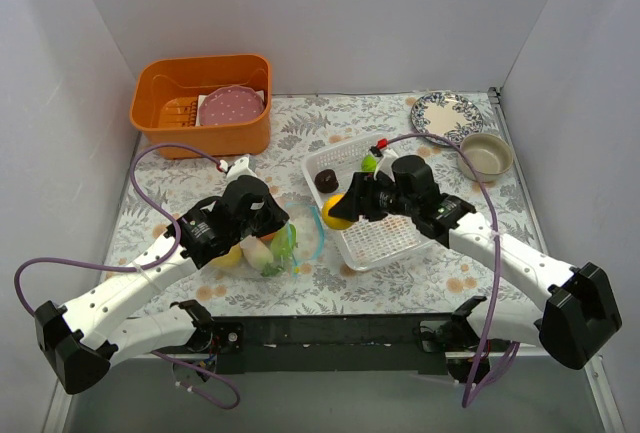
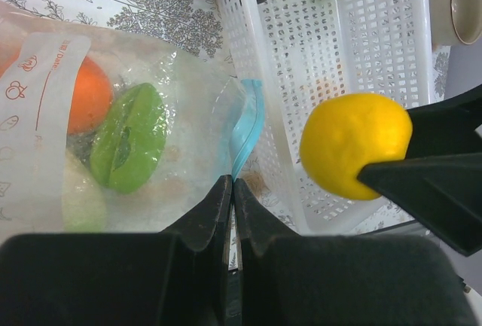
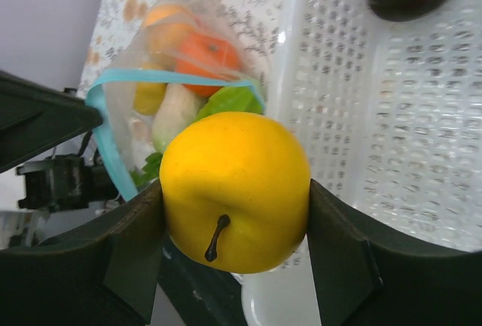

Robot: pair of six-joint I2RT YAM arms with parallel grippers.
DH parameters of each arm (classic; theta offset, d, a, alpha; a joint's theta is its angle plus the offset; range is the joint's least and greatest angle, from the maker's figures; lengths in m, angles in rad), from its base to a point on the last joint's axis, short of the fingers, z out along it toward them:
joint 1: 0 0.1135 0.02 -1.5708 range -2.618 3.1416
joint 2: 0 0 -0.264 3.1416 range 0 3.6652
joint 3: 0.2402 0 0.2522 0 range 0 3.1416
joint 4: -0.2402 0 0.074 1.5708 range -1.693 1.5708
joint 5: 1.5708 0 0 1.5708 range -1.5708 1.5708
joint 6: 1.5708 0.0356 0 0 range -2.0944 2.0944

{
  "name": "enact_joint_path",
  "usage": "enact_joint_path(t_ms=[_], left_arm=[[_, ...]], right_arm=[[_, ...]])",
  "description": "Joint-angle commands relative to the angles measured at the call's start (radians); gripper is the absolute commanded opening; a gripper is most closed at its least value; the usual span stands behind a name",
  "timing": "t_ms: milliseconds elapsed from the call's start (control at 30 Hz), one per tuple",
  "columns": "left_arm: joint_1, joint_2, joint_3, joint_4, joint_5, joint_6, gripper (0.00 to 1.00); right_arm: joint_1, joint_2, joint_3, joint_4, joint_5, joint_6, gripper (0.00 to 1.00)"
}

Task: Place the food in the zip-top bag and seal the zipper
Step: Pick up the fake fruit from the bin, then place the fake fruit in the zipper food storage bag.

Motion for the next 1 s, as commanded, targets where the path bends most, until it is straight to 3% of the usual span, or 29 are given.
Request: enact_joint_path(t_ms=[0, 233, 633, 967], left_arm=[[-0.001, -0.015, 0.009, 0.010, 0.013, 0.002, 0.03], [-0.001, -0.037, 0.028, -0.007, 0.010, -0.005, 0.03], [-0.001, -0.063, 0.059, -0.039, -0.014, -0.010, 0.04], [-0.001, -0.066, 0.097, -0.045, -0.052, -0.011, 0.05]], right_arm=[[0.060, 0.034, -0.024, 0.232, -0.123, 0.095, 0.41], [0.179, 0.175, 0.013, 0.335, -0.107, 0.103, 0.42], [0.218, 0.366, 0.076, 0.511, -0.084, 0.178, 0.42], [0.244, 0.462, 0.163, 0.510, -0.112, 0.173, 0.50]])
